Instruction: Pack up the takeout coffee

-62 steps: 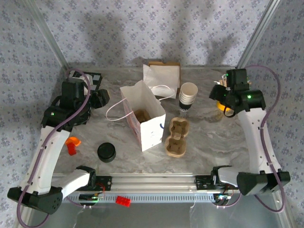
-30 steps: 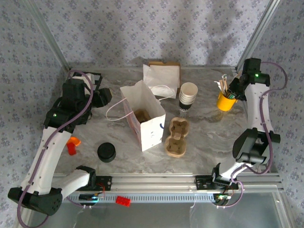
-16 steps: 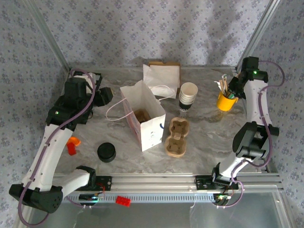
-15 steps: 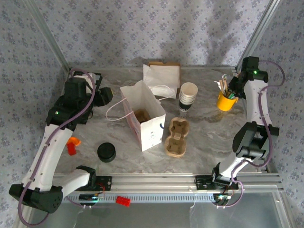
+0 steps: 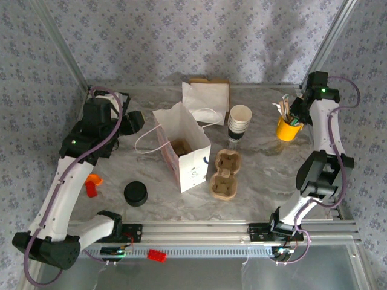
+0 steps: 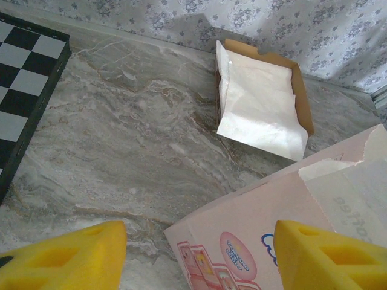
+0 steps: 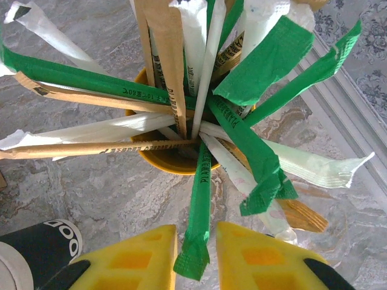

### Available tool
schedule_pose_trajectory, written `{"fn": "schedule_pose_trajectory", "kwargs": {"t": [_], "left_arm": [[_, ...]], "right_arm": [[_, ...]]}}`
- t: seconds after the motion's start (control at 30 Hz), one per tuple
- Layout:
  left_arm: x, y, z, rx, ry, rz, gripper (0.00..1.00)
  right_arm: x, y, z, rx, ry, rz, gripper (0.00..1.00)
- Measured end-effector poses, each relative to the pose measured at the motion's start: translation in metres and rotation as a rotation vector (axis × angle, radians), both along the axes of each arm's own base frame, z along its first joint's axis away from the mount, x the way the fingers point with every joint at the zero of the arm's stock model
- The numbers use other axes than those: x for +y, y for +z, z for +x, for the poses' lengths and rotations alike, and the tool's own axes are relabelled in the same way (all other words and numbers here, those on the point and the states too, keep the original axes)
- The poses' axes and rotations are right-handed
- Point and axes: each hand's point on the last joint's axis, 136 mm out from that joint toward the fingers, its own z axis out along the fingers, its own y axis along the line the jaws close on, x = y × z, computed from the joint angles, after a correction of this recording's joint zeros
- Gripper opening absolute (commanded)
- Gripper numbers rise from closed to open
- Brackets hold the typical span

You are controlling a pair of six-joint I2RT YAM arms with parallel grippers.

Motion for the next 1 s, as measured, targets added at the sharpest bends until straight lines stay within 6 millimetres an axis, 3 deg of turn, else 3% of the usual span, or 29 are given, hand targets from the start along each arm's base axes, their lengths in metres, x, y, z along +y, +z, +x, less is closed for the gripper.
{"fn": "schedule_pose_trajectory", "kwargs": {"t": [0.23, 0.5, 0.77, 1.0], "left_arm": [[0.0, 0.0, 0.0, 0.0, 0.0, 0.0, 0.66], [0.0, 0.0, 0.0, 0.0, 0.0, 0.0, 0.66], [0.002, 0.006, -0.004, -0.004, 0.001, 0.005, 0.66], [0.005, 0.028, -0.014, -0.054, 0.0, -0.008, 0.67]], "right_arm": [[0.004, 0.0, 0.002, 0.002, 0.02, -0.005, 0.08], [0.016, 0.021, 0.007, -0.045, 0.055, -0.021, 0.07], [0.037, 0.066, -0.008, -0.149, 0.094, -0.061, 0.06], [0.06, 0.11, -0.031, -0.258, 0.13, -0.096, 0.04]]}}
